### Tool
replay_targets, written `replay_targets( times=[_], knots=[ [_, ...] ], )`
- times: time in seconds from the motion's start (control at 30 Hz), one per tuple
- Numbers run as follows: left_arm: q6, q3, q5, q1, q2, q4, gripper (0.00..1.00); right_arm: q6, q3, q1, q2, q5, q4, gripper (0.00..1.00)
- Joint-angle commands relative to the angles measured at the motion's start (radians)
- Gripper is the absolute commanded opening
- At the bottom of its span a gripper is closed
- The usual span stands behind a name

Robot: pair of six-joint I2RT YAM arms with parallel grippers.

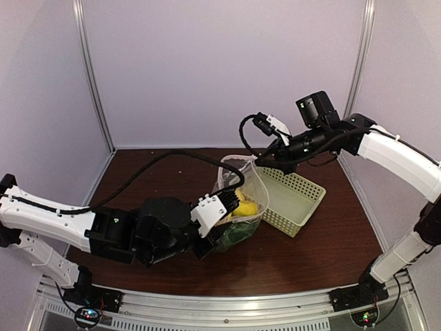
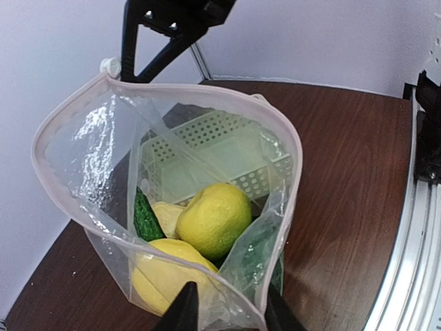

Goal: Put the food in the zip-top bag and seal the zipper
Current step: Adjust the zipper food storage bag at the center of the board.

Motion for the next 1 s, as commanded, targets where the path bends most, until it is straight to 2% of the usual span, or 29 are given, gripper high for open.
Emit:
replay_targets(
  times=[0.0,0.1,0.27,0.43,0.5,0.67,0.83,0.87,0.9,0.97],
  knots=[
    [-0.012,0.006,-0.091,0.003,-0.016,0.097,0.23,0.010,-0.013,-0.012,-0.043,-0.019,0.027,0.00],
    [-0.013,0.011,-0.083,0.012,-0.054,0.027,0.13,-0.027,0.012,-0.029,-0.049,-0.012,-0.013,0.00],
    [-0.017,0.018,-0.078,0.070,-0.213,-0.085,0.00,-0.132,0.127,-0.062,-0.042,-0.018,-0.168,0.00],
    [0.027,-0.017,-0.036,0.142,-0.348,-0.125,0.00,-0.190,0.150,-0.068,-0.066,-0.047,-0.239,0.00],
    [0.037,-0.029,0.010,0.156,-0.352,-0.128,0.00,-0.190,0.139,-0.067,-0.075,-0.084,-0.235,0.00],
    [0.028,-0.021,-0.002,0.206,-0.323,-0.186,0.00,-0.209,0.153,-0.066,-0.061,-0.154,-0.263,0.00],
    [0.000,-0.017,0.109,0.335,-0.335,-0.219,0.00,-0.224,0.164,-0.065,-0.041,-0.181,-0.321,0.00],
    [0.001,-0.016,0.122,0.359,-0.334,-0.221,0.02,-0.217,0.159,-0.065,-0.041,-0.177,-0.321,0.00],
    [0.011,-0.015,0.148,0.376,-0.330,-0.215,0.09,-0.208,0.153,-0.065,-0.041,-0.174,-0.318,0.00],
    [0.076,0.005,0.228,0.387,-0.322,-0.191,0.37,-0.179,0.140,-0.065,-0.041,-0.155,-0.307,0.00]
  ],
)
